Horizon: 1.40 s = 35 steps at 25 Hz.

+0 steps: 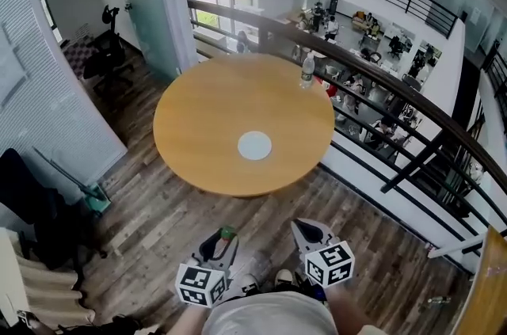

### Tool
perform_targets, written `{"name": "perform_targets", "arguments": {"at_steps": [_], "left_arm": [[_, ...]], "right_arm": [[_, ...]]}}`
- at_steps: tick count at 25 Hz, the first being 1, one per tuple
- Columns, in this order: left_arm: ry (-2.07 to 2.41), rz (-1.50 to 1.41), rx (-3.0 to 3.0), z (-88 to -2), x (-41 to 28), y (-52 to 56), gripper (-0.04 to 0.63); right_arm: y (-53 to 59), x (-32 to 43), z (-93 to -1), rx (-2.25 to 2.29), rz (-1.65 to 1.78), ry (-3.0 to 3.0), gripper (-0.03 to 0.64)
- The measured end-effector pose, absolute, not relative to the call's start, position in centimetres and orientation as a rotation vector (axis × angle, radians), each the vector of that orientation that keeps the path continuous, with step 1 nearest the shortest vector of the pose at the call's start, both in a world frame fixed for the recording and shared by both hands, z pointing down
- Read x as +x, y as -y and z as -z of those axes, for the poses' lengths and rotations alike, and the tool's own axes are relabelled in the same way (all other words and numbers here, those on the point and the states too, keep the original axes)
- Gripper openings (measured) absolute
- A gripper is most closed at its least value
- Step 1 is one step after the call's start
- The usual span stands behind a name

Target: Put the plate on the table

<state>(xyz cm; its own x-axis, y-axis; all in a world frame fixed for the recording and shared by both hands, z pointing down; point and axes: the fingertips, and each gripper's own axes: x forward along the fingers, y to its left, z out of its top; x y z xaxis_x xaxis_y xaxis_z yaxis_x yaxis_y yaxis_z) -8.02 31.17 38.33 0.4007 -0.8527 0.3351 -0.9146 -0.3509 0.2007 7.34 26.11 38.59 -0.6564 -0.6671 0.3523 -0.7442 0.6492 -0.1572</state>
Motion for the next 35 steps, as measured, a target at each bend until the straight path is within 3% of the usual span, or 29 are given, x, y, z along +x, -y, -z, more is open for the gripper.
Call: {"name": "perform_targets", "arguments": {"at_steps": [14, 35], "left_arm": [[1.478, -0.196, 2.323, -39.5, -11.1, -26.8, 0.16], [1.555, -0.205, 2.287, -37.2, -8.5, -3.1, 0.16]], "right_arm": [[-22.7, 3.9, -40.2, 1.17, -0.481, 2.596, 0.02], [2.4, 6.9, -37.0, 1.098, -0.445, 2.656, 0.02]]}}
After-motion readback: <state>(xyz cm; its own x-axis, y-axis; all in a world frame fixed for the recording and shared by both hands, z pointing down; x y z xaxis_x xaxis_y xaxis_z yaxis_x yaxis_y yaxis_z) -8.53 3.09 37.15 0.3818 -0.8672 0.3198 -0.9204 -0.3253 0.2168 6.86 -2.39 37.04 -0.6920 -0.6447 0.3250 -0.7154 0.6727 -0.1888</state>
